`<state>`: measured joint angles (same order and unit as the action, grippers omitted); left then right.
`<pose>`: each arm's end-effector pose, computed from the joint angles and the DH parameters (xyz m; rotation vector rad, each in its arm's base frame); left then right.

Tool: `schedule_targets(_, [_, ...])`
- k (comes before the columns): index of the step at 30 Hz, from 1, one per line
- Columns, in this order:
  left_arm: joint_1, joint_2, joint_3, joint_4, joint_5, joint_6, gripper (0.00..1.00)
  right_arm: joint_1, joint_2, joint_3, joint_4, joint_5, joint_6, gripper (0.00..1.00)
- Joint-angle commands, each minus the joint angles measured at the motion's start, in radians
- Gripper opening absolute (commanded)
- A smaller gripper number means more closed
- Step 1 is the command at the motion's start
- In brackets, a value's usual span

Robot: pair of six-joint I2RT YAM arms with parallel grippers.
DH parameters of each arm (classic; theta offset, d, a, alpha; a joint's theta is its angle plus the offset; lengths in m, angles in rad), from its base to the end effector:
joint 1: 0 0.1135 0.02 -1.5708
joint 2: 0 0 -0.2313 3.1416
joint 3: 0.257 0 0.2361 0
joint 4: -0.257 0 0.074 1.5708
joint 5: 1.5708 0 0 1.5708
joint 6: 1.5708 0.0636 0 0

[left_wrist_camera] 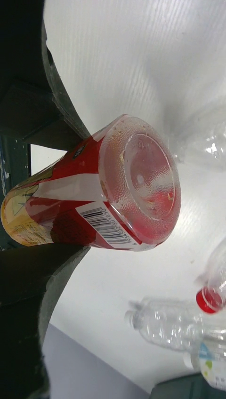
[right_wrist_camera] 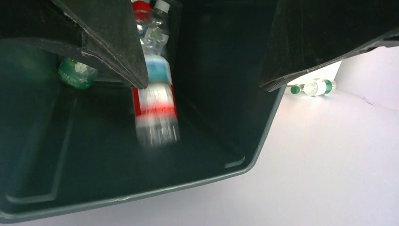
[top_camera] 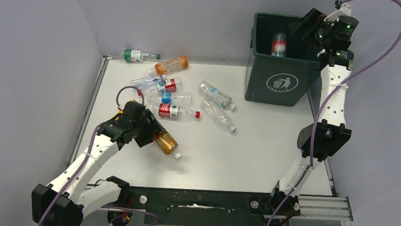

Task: Put the plastic bottles in the bin
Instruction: Place the plastic bottle in the trash bin, then pick up the plastic bottle at the center of the board.

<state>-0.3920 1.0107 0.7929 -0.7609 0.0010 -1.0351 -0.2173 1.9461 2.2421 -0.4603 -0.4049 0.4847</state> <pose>0.1939 -0.0802 0.2045 -0.8355 2.5096 -0.5291 0.4315 -0.0696 0.4310 0.3116 1.7249 0.5465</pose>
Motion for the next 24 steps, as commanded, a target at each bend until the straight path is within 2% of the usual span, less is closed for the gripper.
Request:
schedule_targets(1, [-0.009, 0.003, 0.107, 0.012, 0.029, 0.020, 0.41, -0.006, -0.042, 0.045, 0.009, -0.011, -0.021, 0.94])
schedule_targets(5, [-0.014, 0.024, 0.155, 0.031, 0.050, 0.032, 0.41, -0.004, -0.072, 0.064, -0.048, 0.002, -0.040, 0.95])
schedule_targets(9, [-0.020, 0.045, 0.207, 0.051, 0.072, 0.043, 0.41, 0.017, -0.169, -0.008, -0.085, -0.001, -0.058, 0.95])
schedule_targets(16, [-0.039, 0.082, 0.311, 0.036, 0.091, 0.085, 0.41, 0.160, -0.510, -0.410, -0.052, 0.053, -0.095, 0.97])
schedule_targets(24, [-0.059, 0.138, 0.429, -0.072, 0.049, 0.138, 0.41, 0.462, -0.814, -0.920, 0.090, 0.136, 0.012, 0.98])
